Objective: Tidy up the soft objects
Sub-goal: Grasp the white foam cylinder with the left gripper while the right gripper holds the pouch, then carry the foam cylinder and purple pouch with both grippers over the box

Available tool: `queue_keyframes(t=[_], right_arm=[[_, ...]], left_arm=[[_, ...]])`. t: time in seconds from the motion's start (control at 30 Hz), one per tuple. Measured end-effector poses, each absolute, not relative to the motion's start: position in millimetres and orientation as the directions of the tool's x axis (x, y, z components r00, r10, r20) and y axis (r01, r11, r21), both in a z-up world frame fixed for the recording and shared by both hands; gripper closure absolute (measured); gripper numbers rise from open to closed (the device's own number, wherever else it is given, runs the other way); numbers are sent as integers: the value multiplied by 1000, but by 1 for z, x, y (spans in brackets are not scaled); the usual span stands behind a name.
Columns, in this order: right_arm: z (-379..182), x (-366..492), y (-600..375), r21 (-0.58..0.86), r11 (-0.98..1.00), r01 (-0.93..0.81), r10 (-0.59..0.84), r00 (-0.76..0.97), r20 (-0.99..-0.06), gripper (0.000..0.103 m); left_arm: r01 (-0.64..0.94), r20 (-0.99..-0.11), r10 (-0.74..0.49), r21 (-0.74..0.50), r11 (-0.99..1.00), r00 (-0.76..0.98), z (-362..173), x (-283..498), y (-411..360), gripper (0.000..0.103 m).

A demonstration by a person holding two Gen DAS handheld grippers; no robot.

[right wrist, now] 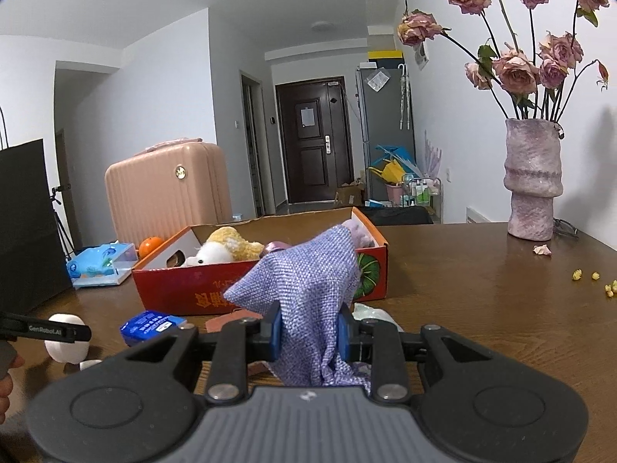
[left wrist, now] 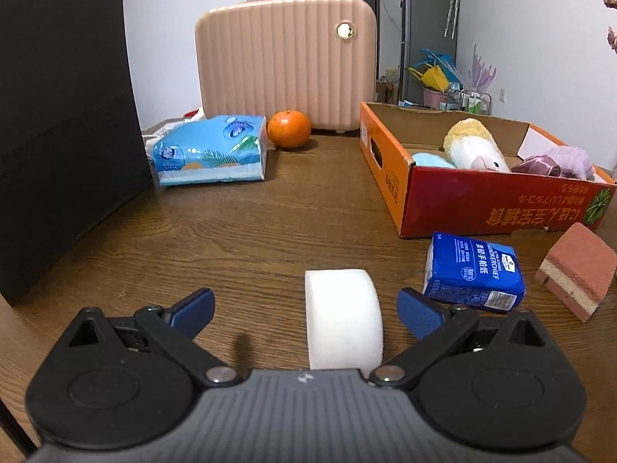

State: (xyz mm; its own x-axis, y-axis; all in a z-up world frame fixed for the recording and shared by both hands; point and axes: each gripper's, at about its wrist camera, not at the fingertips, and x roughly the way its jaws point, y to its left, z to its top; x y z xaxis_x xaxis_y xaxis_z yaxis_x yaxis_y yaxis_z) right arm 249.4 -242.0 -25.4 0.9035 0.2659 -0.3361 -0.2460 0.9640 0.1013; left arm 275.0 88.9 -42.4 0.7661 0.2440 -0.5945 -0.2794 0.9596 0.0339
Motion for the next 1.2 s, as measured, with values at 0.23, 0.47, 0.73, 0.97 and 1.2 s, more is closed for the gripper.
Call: queue_keyframes(t=[0.23,0.47,0.73,0.97,1.2], right_arm=[[-27,252,-241,98,968,-231,251,903,-349,76],[-29,252,-240,94,970,-226,245,903,-354,76],[-29,252,-241,91,971,-223,241,903,-355,76],[-29,252,-241,91,971,-222,240,903,-356,76],[-29,252,-241,93,970,-224,242,903,-354,76]], left_arm=[[-247,-608,218,36,968,763,-48,283,86,20],[-221,-623,178,9,975,761,-50,286,86,53],[-210,-638,150,-20,977,755,-52,287,89,73],[-217,-609,162,-17,976,776,-47,282,88,73],[-225,-579,168,-28,974,798,-40,274,89,73]])
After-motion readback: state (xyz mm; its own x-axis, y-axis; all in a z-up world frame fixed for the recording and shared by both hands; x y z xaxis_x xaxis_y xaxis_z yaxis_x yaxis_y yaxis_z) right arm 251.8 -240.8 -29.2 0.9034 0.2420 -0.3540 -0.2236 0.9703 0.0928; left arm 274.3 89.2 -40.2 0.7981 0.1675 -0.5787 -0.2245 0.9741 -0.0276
